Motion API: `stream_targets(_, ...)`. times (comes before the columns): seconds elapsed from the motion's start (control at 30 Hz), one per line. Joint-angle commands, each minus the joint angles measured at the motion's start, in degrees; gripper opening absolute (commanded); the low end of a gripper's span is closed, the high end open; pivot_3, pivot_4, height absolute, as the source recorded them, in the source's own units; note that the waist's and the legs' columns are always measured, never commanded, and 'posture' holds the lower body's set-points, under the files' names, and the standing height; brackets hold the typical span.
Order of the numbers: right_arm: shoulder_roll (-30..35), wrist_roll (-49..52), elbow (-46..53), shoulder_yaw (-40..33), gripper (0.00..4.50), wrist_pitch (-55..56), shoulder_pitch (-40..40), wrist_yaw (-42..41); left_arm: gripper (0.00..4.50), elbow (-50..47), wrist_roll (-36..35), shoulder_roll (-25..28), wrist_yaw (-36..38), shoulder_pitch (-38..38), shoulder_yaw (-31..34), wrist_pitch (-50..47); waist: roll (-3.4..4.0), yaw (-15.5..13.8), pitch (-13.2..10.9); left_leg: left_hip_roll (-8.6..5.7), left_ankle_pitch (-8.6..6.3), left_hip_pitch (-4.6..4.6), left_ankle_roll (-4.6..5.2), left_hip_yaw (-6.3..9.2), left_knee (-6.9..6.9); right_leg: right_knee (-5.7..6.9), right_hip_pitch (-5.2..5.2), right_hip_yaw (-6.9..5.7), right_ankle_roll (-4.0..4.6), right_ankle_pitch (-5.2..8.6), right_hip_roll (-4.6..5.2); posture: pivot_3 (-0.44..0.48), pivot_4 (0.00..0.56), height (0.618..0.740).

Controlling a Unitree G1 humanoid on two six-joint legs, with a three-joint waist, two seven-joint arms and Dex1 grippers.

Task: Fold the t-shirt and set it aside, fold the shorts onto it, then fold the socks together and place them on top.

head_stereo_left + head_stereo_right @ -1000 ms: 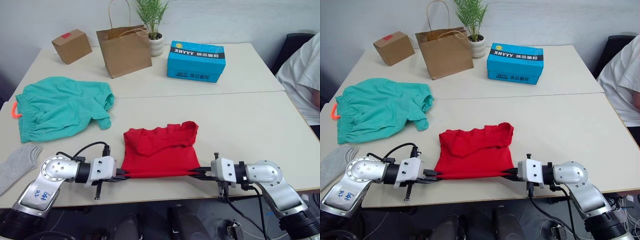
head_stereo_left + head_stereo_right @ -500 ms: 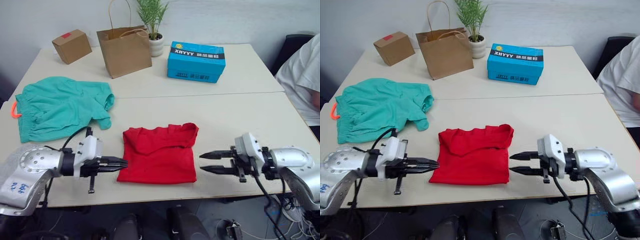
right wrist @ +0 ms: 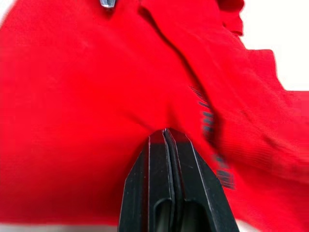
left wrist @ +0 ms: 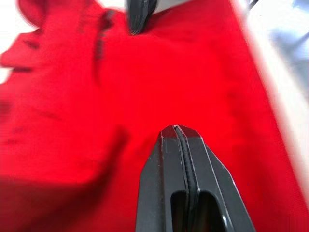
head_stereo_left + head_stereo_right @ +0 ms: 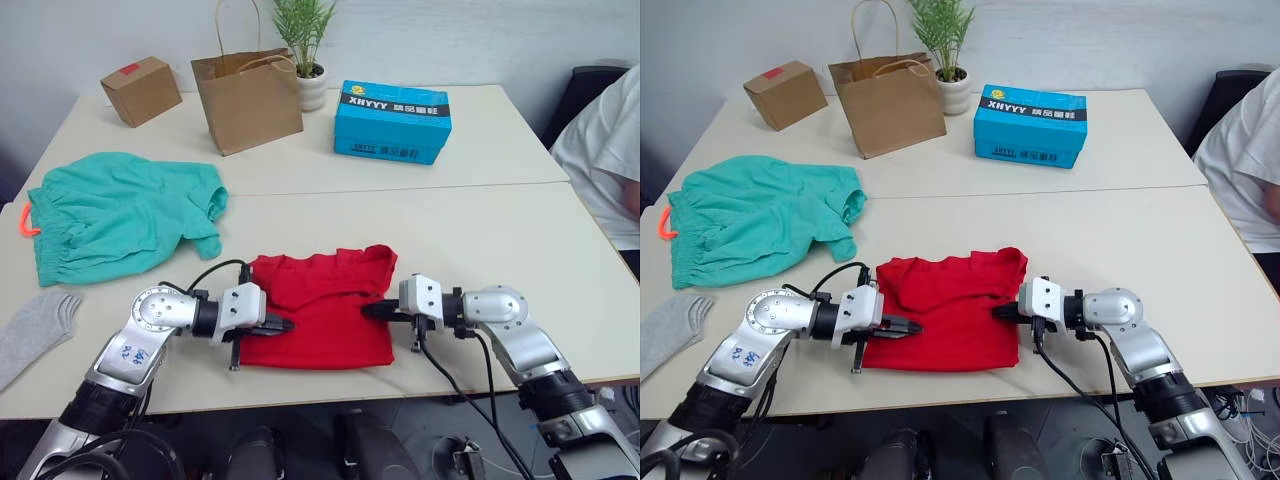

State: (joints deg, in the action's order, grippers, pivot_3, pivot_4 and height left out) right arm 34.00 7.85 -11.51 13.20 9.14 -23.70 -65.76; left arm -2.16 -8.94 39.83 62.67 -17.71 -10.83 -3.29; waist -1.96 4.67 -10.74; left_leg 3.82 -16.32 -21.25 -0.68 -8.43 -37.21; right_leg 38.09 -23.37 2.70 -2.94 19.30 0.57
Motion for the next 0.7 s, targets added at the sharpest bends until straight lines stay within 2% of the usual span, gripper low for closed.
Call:
stream_targets(0.03, -1.16, -1.82, -4.78, -0.23, 0.03, 3.87, -2.89, 0.88, 0.00, 2.69, 2.32, -1.62, -2.48, -1.41, -0.27, 1.83, 0.00, 0.07, 0.00, 0.00, 0.00, 0.01, 0.00, -0.01, 0.00, 0.02, 0.00, 0.00, 0.00, 0.00, 0.00, 0.000, 0.150, 0.740)
stream_targets(0.33, -5.50, -3.05, -14.81, -1.50, 0.03, 6.04, -10.69, 3.90, 0.00, 10.64, 2.29, -6.84, -9.06, -6.12, 3.16, 5.26, 0.00, 0.07, 0.00, 0.01, 0.04, 0.03, -0.03, -0.02, -0.12, 0.28, -0.03, 0.02, 0.00, 0.00, 0.02, 0.000, 0.150, 0.740)
stream_targets(0.53, -8.58, 0.49, -14.65, -3.85, 0.03, -0.02, -13.03, 5.50, 0.00, 13.97, 1.37, -8.41, -9.39, -7.52, 4.97, 8.23, 0.00, 0.25, 0.00, 0.02, 0.09, 0.01, -0.10, -0.04, -0.12, 0.37, -0.09, 0.03, -0.01, 0.00, 0.01, 0.000, 0.150, 0.740)
stream_targets(0.7, -10.53, -1.29, -18.30, -4.87, 0.03, -1.13, -15.72, 10.16, 0.00, 16.95, -0.74, -11.76, -13.20, -10.08, 8.63, 8.09, 0.01, 0.11, 0.00, 0.03, 0.12, -0.02, -0.13, -0.04, -0.19, 0.46, -0.13, 0.02, 0.00, 0.00, 0.02, 0.000, 0.150, 0.740)
